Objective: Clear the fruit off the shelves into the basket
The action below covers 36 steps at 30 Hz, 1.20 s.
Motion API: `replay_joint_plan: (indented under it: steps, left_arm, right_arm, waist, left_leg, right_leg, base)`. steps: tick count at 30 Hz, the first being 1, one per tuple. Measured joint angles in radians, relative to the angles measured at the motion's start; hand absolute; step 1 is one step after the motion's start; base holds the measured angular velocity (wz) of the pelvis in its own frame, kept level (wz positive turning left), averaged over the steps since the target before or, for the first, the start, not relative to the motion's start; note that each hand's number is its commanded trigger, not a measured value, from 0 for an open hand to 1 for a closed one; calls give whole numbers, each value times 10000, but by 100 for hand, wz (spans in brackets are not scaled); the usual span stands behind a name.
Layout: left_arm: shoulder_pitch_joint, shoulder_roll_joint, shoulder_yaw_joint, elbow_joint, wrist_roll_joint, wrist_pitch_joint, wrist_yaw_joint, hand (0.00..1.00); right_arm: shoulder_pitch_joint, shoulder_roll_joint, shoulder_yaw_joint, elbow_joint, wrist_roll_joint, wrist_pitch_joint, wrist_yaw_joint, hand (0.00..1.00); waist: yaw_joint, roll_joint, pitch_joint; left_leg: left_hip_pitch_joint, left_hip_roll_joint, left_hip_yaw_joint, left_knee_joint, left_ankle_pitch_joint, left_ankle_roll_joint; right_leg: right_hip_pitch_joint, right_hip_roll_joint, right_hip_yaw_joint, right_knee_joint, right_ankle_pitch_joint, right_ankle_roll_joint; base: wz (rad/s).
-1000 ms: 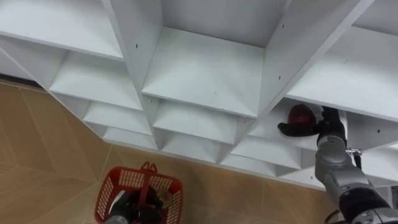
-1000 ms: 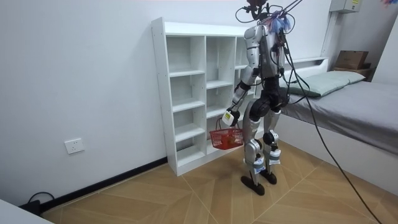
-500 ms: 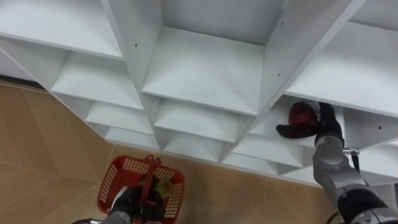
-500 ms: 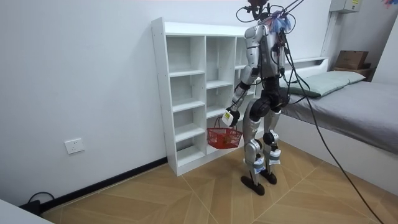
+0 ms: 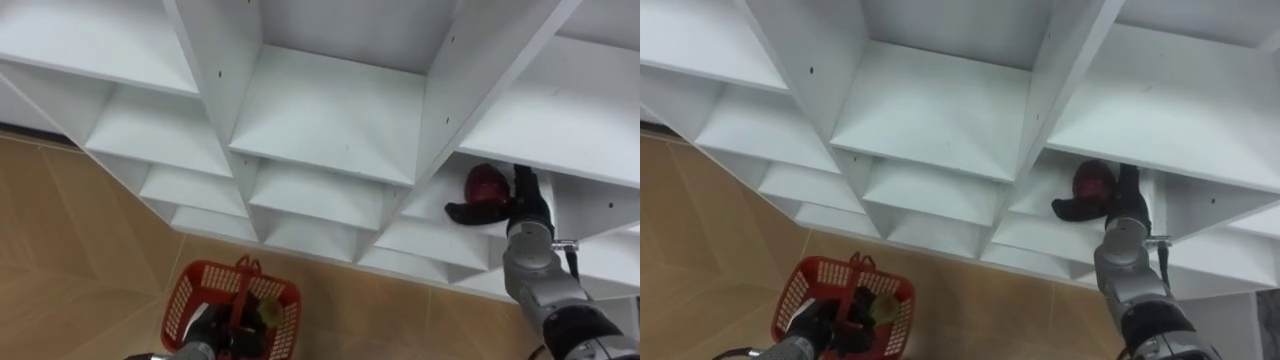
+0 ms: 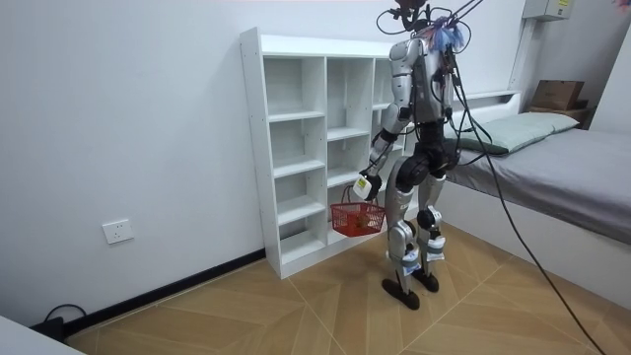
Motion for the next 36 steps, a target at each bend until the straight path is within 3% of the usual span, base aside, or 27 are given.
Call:
replay_joint_plan:
  steps: [6,15,36]
  left_arm:
    - [-159,-1,-12,30,-169,0,-62,100]
    - [-157,-22,-170,126,-192,3,-195,100]
    - [-146,-157,-177,270,-194,5,-107,100]
  right_arm:
    - [-2,1,-21,20,-41,17,-313,100]
    - [-2,157,-14,25,-163,8,-318,100]
    - [23,174,6,25,-172,-38,-83,100]
  waist:
    - [-1,10,-2]
    - [-13,222,-64]
    - [-119,223,-65]
  left_leg:
    - [-9,0,-2,6,47,-19]
    - [-23,5,-11,-24,58,-23]
    - [-2,4,-10,-43,59,-22]
  right_leg:
    - [-1,1,-14,-1,30,-50]
    - [-3,2,-21,44,51,-82]
    - [21,-1,-13,45,54,-84]
  base:
    - [0]
    - [0]
    - [0]
